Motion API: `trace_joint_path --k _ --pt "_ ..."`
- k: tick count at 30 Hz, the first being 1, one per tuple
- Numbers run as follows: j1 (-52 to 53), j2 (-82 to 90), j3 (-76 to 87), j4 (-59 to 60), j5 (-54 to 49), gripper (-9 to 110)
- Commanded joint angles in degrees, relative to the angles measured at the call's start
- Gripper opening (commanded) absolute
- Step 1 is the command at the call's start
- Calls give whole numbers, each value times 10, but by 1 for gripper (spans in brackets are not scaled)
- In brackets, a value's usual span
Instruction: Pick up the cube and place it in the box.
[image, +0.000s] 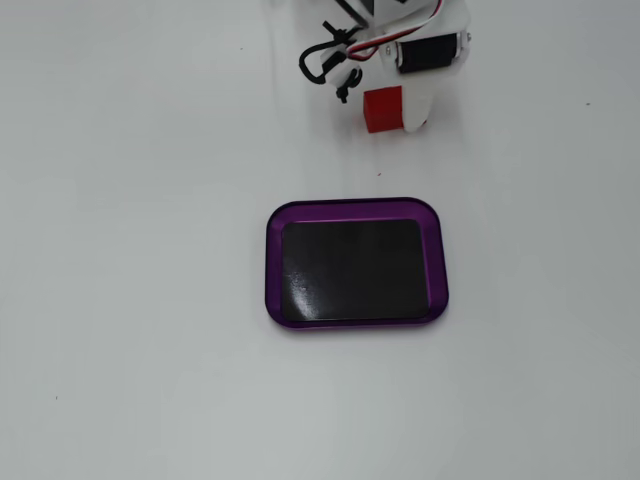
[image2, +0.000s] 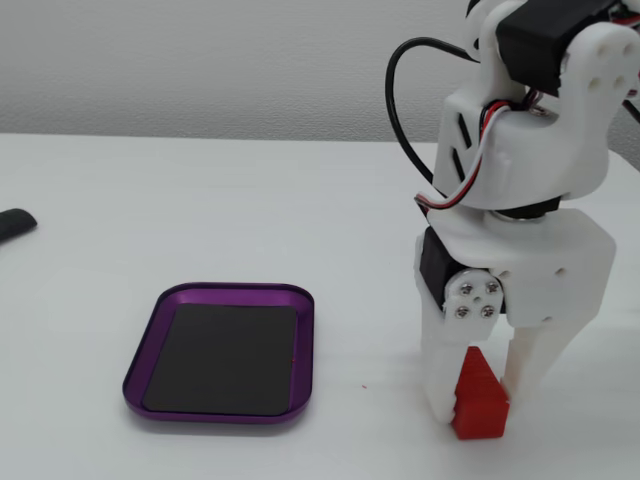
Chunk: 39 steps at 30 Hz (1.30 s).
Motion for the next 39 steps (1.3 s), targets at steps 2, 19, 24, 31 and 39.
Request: trace_joint_path --k 2,19,24,31,39 --pt "5 83 -19 4 -19 -1" --pt "235 195 -49 -245 -177 -1" --pt "229 83 -77 -303 -174 -1" --pt "187 -32 -124 -303 -168 -1" --pt "168 -58 -115 -309 -127 -1"
